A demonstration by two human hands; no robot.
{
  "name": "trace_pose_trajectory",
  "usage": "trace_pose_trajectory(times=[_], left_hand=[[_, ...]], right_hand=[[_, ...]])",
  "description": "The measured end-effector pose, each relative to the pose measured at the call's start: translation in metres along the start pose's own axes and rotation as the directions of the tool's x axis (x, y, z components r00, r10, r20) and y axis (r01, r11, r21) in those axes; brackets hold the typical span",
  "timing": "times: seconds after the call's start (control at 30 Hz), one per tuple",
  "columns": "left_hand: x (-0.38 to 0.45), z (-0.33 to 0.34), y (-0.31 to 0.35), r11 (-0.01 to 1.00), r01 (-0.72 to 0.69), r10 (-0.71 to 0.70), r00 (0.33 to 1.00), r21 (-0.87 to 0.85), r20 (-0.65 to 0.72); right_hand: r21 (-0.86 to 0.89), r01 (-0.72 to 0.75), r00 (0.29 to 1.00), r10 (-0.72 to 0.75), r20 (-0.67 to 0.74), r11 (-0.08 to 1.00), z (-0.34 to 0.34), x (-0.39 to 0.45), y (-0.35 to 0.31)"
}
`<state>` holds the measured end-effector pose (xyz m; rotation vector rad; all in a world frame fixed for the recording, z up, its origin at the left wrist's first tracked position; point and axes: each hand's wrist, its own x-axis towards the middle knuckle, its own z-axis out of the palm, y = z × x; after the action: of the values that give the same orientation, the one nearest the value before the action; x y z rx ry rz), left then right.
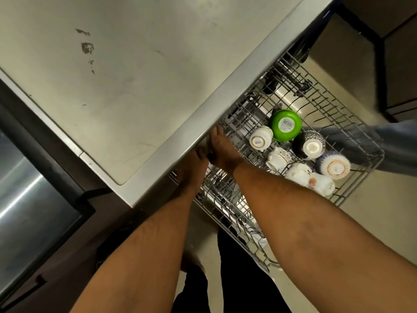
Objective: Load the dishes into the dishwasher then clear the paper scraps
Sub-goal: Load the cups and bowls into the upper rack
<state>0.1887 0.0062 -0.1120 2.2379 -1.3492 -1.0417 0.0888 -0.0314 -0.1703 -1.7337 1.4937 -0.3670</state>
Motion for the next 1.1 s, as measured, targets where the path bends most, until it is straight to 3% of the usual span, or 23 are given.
trace_pose_trajectory(times=[0.17,0.6,0.87,1.1], left_hand=[[-0.003,-0.002,0.003,0.984,0.001,-0.005,1.000,-0.181,-0.023],[-0.019,-0.009,-0.003,0.991,-0.064,0.070,0.996,-0.114,0.047],[-0.007,-0.004,-0.011,0.998,0.040,-0.035,0.996,-0.054,0.083],[0.004,0.015,-0.007,0.996,0.070,-0.070,0.998,-0.051,0.003]], right_hand=[[0.014,0.002,0.997,-0.003,0.076,1.000,-0.016,-0.002,0.000],[-0.120,-0.050,0.992,0.063,0.110,0.991,-0.029,-0.017,-0.001],[-0.210,-0.046,0.986,0.077,0.145,0.977,-0.010,-0.007,-0.006],[-0.154,-0.140,0.979,0.160,0.124,0.978,-0.003,-0.003,0.005]])
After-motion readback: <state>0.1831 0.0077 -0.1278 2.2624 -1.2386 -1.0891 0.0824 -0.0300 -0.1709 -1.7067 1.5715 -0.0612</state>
